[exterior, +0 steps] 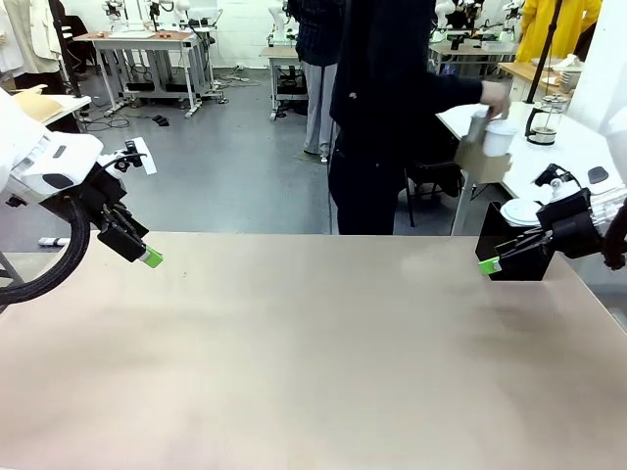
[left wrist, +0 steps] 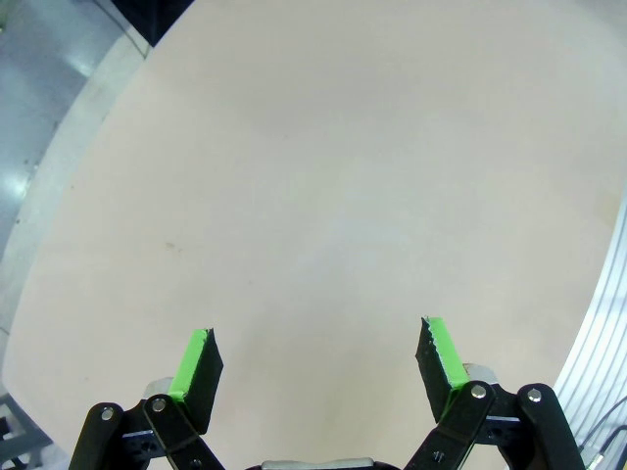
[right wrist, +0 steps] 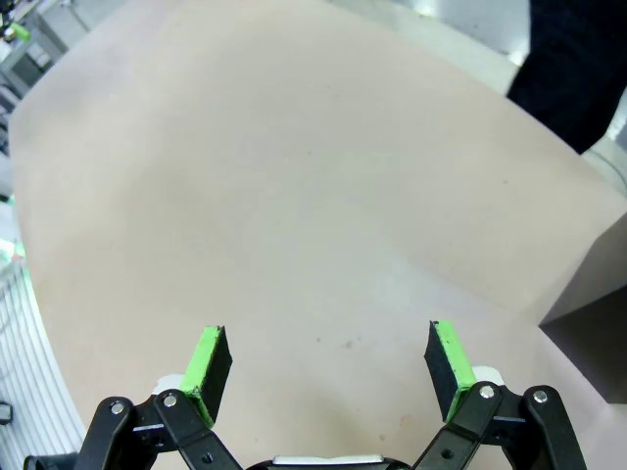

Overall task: Pour a drink into a cup and package it in a carrier.
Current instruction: Insert the held 600 ml Paper Cup into the Cup Carrier.

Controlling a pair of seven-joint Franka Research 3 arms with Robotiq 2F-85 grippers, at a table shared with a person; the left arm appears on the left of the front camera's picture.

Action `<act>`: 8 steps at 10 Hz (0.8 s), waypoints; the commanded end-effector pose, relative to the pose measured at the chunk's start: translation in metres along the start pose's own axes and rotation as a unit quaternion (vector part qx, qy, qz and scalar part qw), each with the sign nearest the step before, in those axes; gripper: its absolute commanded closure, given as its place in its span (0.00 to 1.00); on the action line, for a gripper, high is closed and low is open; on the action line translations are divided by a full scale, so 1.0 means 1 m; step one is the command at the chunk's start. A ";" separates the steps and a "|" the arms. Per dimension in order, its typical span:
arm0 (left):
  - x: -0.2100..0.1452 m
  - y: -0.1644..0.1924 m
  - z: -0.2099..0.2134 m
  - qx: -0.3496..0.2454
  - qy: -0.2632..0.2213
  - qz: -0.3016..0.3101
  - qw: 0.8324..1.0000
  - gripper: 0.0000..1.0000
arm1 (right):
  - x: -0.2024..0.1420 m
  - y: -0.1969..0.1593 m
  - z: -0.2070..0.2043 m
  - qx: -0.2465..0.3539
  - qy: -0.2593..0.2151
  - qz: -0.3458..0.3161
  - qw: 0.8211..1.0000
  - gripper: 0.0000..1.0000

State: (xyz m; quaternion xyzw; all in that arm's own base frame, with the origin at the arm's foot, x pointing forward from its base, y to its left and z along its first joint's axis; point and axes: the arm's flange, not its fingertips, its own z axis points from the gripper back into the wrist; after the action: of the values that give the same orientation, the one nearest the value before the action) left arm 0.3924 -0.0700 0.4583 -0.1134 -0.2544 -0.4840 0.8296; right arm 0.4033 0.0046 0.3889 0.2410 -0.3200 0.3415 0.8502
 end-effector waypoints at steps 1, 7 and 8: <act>0.001 0.000 0.000 -0.006 -0.005 0.006 1.000 0.00 | 0.001 0.001 0.000 0.000 -0.002 -0.003 1.000 0.00; 0.001 0.000 0.000 -0.006 -0.005 0.006 1.000 0.00 | 0.001 0.001 0.000 0.000 -0.002 -0.003 1.000 0.00; 0.001 0.000 0.000 -0.006 -0.005 0.006 1.000 0.00 | 0.001 0.001 0.000 0.000 -0.002 -0.003 1.000 0.00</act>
State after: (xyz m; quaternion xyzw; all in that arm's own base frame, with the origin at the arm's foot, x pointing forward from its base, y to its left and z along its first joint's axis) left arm 0.3924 -0.0700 0.4583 -0.1134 -0.2544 -0.4840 0.8296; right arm 0.4033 0.0046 0.3889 0.2410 -0.3200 0.3416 0.8502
